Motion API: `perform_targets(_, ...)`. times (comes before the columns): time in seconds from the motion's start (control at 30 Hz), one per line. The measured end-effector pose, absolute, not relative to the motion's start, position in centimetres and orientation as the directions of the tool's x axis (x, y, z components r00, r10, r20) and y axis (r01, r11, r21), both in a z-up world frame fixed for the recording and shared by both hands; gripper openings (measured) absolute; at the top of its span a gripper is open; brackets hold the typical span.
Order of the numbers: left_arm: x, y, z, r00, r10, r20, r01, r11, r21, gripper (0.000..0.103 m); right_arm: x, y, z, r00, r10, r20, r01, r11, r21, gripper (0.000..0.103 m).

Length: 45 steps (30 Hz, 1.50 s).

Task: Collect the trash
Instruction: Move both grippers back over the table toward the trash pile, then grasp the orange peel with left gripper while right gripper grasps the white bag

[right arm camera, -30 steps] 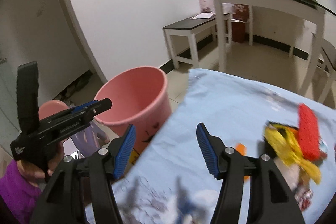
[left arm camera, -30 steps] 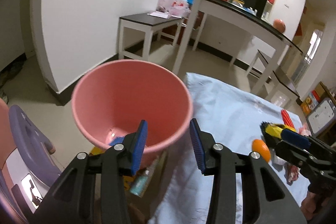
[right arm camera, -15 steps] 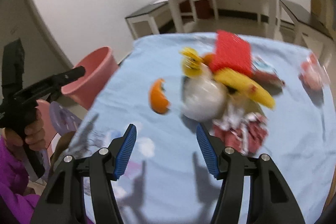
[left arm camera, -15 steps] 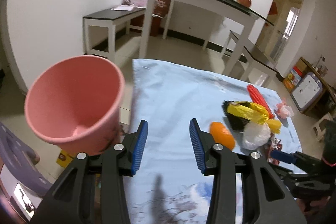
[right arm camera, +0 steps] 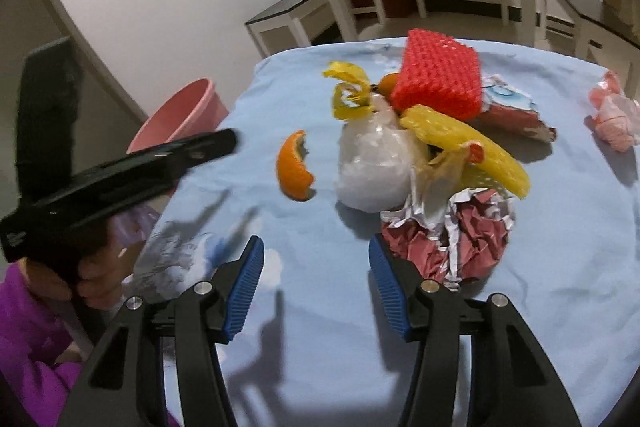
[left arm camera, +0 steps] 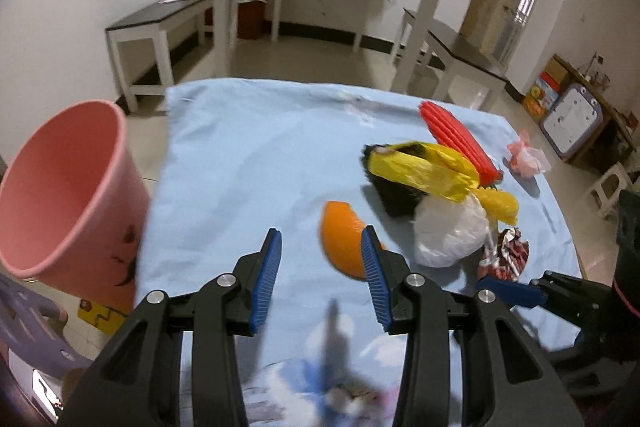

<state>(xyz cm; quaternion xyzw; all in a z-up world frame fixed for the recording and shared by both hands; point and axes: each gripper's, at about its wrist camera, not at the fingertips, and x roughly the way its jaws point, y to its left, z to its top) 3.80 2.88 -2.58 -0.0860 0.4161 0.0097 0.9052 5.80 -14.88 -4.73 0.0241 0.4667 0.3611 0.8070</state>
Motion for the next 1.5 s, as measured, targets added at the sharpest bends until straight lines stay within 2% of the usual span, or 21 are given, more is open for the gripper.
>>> perform_targets(0.2, 5.5, 1.9, -3.8, 0.619, -0.061, -0.783, -0.094, 0.984, -0.152, 0.042, 4.9, -14.3, -4.8, 0.25, 0.646, -0.721, -0.594, 0.69, 0.413, 0.054)
perform_targets(0.3, 6.5, 1.2, -4.5, 0.595, -0.072, -0.8, -0.094, 0.983, -0.158, 0.042, 4.9, -14.0, -5.3, 0.249, 0.618, -0.745, -0.589, 0.707, 0.39, 0.054)
perform_targets(0.6, 7.3, 1.6, -5.9, 0.557, -0.047, -0.829, -0.13, 0.981, -0.143, 0.042, 7.4, -17.3, -5.5, 0.418, 0.453, -0.787, -0.448, 0.857, 0.256, 0.054)
perform_targets(0.73, 7.0, 1.9, -5.8, 0.563, -0.055, -0.825, -0.128, 0.98, -0.153, 0.041, 8.3, -18.1, -5.6, 0.435, 0.447, -0.782, -0.411, 0.871, 0.269, 0.054)
perform_targets(0.77, 7.1, 1.7, -5.8, 0.565, -0.053, -0.823, -0.124, 0.981, -0.148, 0.037, 8.3, -18.0, -5.5, 0.432, 0.465, -0.773, -0.411, 0.864, 0.29, 0.054)
perform_targets(0.83, 7.0, 1.5, -5.9, 0.568, -0.046, -0.822, -0.117, 0.984, -0.137, 0.034, 8.1, -17.9, -5.2, 0.431, 0.499, -0.752, -0.421, 0.848, 0.321, 0.054)
perform_targets(0.97, 6.8, 1.5, -6.0, 0.568, -0.052, -0.822, -0.124, 0.981, -0.147, 0.02, 8.0, -17.1, -4.6, 0.434, 0.525, -0.732, -0.436, 0.834, 0.339, 0.054)
perform_targets(1.03, 6.6, 1.9, -5.9, 0.57, -0.049, -0.82, -0.132, 0.98, -0.15, 0.017, 8.3, -16.6, -4.6, 0.431, 0.525, -0.734, -0.435, 0.833, 0.34, 0.055)
perform_targets(1.5, 4.7, 3.7, -5.1, 0.594, -0.042, -0.803, -0.146, 0.976, -0.159, 0.016, 10.8, -13.9, -6.1, 0.425, 0.488, -0.763, -0.391, 0.859, 0.332, 0.058)
